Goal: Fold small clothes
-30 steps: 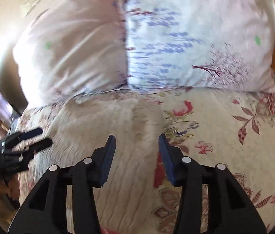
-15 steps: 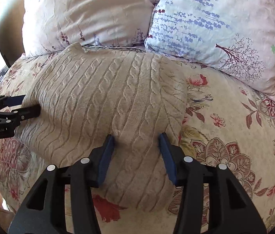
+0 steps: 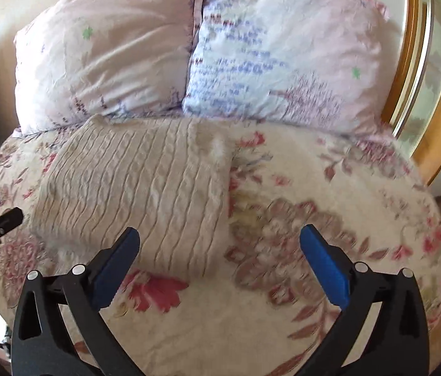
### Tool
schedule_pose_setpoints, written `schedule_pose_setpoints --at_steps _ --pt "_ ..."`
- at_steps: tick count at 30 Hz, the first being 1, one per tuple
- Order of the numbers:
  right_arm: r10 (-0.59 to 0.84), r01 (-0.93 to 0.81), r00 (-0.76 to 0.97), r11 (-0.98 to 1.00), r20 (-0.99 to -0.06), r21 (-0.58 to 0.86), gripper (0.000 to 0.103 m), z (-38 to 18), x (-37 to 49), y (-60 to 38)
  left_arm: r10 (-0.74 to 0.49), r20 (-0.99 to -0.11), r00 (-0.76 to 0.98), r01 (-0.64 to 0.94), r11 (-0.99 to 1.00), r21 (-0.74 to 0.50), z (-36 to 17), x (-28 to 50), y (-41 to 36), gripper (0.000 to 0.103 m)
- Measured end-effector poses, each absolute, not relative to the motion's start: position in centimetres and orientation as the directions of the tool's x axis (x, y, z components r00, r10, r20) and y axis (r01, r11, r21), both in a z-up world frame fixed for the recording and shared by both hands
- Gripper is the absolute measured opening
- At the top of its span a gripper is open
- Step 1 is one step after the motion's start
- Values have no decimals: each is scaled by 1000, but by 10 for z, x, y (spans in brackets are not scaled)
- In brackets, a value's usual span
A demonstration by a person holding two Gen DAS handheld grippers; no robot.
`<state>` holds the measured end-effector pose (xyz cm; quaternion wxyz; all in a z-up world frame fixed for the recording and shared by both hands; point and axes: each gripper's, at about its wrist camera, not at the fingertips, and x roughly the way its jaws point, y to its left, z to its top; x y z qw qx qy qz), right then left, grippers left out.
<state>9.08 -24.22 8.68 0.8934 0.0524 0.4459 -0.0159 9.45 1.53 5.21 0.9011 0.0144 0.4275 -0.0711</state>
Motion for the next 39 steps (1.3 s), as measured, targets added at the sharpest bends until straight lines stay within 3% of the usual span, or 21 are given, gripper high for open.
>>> schedule_pose_setpoints --at_steps 14,22,39 --pt "57 33 481 996 -875 83 102 44 73 -209 -43 -838 544 147 988 45 16 77 -18 101" --pt "45 46 452 996 -891 74 102 35 73 -209 -35 -865 501 117 993 27 0 81 -16 101" --pt "49 40 438 996 -898 74 102 30 76 -208 -35 -861 508 116 993 28 -2 81 -17 101"
